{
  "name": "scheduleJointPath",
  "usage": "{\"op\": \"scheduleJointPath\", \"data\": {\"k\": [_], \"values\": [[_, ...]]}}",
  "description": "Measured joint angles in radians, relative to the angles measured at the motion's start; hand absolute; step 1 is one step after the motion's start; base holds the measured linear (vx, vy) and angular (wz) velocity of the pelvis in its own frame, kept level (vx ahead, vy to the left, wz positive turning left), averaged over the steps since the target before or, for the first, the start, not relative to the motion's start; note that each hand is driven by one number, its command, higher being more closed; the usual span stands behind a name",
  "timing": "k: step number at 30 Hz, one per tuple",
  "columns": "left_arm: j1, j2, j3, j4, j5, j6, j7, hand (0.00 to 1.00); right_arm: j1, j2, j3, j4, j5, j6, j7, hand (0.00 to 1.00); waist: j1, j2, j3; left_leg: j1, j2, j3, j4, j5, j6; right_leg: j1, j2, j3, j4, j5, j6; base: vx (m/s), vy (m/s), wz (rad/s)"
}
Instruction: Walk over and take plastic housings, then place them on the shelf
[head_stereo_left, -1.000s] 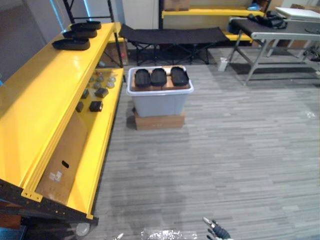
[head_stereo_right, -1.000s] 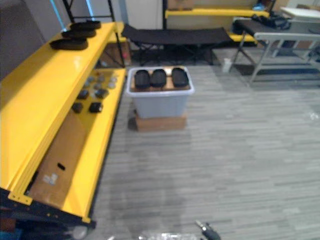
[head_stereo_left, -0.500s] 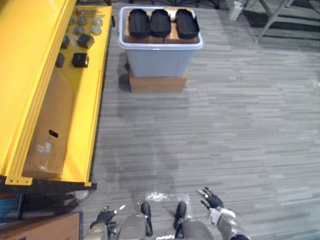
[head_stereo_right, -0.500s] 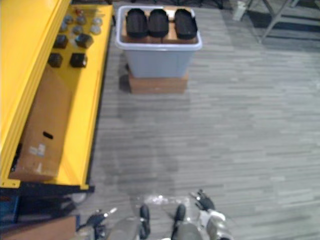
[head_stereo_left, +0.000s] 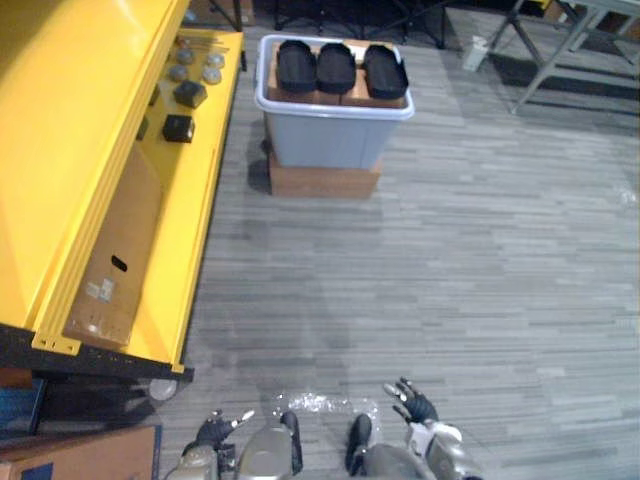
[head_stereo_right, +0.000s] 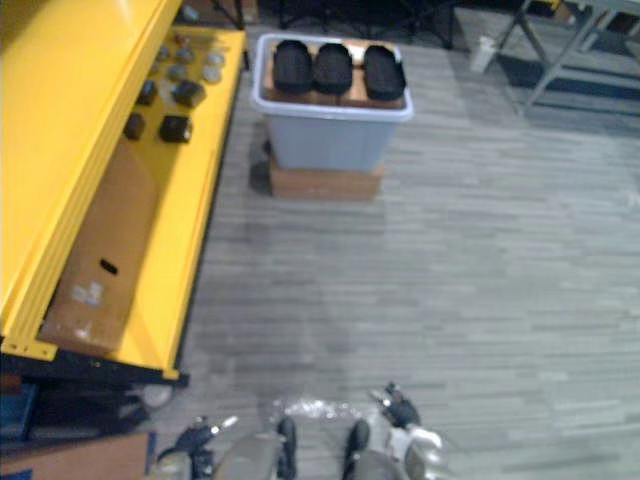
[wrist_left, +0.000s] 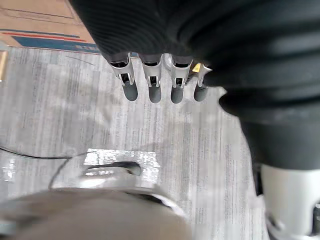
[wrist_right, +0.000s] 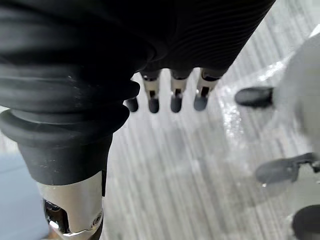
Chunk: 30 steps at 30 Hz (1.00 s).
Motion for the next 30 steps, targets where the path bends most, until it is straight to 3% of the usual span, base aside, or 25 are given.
{"op": "scheduleJointPath", "data": {"k": [5, 7, 10, 15, 18, 22, 26, 27, 30], "values": [[0.059, -0.017, 0.001, 0.0, 0.008, 0.004, -0.011, 0.0, 0.037, -0.037, -0.004, 0.003, -0.043, 0.085, -0.083, 0.0, -0.001, 0.035, -0.051, -0.002, 0.011, -0.006, 0.019, -0.003, -0.005, 0.003, 0.002, -0.004, -0.001, -0.021, 0.007, -0.06, -0.056, 0.02], [0.064, -0.018, 0.002, 0.0, 0.007, 0.004, -0.011, 0.0, 0.037, -0.039, -0.004, 0.005, -0.047, 0.1, -0.096, 0.0, 0.0, 0.036, -0.062, -0.007, 0.014, -0.008, 0.024, -0.004, -0.005, 0.001, 0.004, -0.005, -0.004, -0.022, 0.009, -0.02, -0.015, 0.01], [0.068, -0.015, 0.002, 0.0, -0.001, 0.004, -0.012, 0.0, 0.03, -0.035, -0.005, 0.007, -0.046, 0.121, -0.103, 0.0, 0.001, 0.029, -0.075, -0.028, 0.016, -0.009, 0.038, -0.008, -0.004, -0.012, 0.005, -0.007, -0.004, -0.019, 0.013, 0.0, 0.0, 0.0], [0.055, -0.009, 0.003, -0.002, -0.005, 0.006, -0.011, 0.0, 0.014, -0.032, -0.012, 0.015, -0.043, 0.153, -0.112, 0.0, 0.01, 0.021, -0.077, -0.072, 0.043, -0.011, 0.135, -0.066, 0.001, -0.013, 0.022, -0.007, 0.001, -0.013, 0.02, 0.03, 0.055, -0.03], [0.041, 0.001, 0.002, -0.008, -0.001, 0.041, -0.013, 0.0, 0.005, -0.022, -0.021, 0.021, -0.033, 0.166, -0.121, 0.0, 0.015, 0.002, -0.078, -0.084, 0.052, -0.01, 0.173, -0.098, 0.004, -0.034, 0.02, -0.001, 0.055, -0.027, 0.033, 0.06, 0.073, -0.06], [0.03, 0.019, 0.001, 0.004, 0.01, 0.086, -0.013, 0.0, 0.039, -0.007, -0.123, 0.027, -0.035, 0.208, -0.116, 0.0, -0.009, 0.0, -0.071, 0.005, 0.072, -0.004, 0.124, -0.115, 0.018, -0.062, 0.023, 0.001, 0.094, -0.051, 0.024, 0.1, 0.037, -0.06], [0.014, 0.019, 0.011, 0.006, 0.037, 0.082, -0.013, 0.0, 0.068, 0.0, -0.241, 0.005, -0.045, 0.21, -0.098, 0.0, -0.023, 0.003, -0.072, 0.072, 0.13, 0.021, 0.136, -0.158, -0.02, -0.151, 0.039, -0.002, 0.104, -0.047, 0.024, 0.16, -0.031, -0.18], [-0.003, 0.014, 0.011, 0.006, 0.031, 0.077, -0.013, 0.0, 0.085, 0.006, -0.28, -0.002, -0.059, 0.208, -0.095, 0.0, -0.028, 0.004, -0.073, 0.095, 0.142, 0.018, 0.143, -0.175, -0.044, -0.16, 0.042, -0.003, 0.117, -0.042, 0.017, 0.25, -0.114, 0.12], [-0.061, -0.012, 0.008, -0.023, -0.045, 0.063, -0.012, 0.0, 0.179, 0.03, -0.337, -0.01, -0.077, 0.202, -0.089, 0.0, -0.031, 0.003, -0.074, 0.14, 0.153, -0.006, 0.158, -0.224, -0.09, -0.159, 0.041, -0.002, 0.163, -0.037, 0.008, 0.32, -0.199, 0.24]]}}
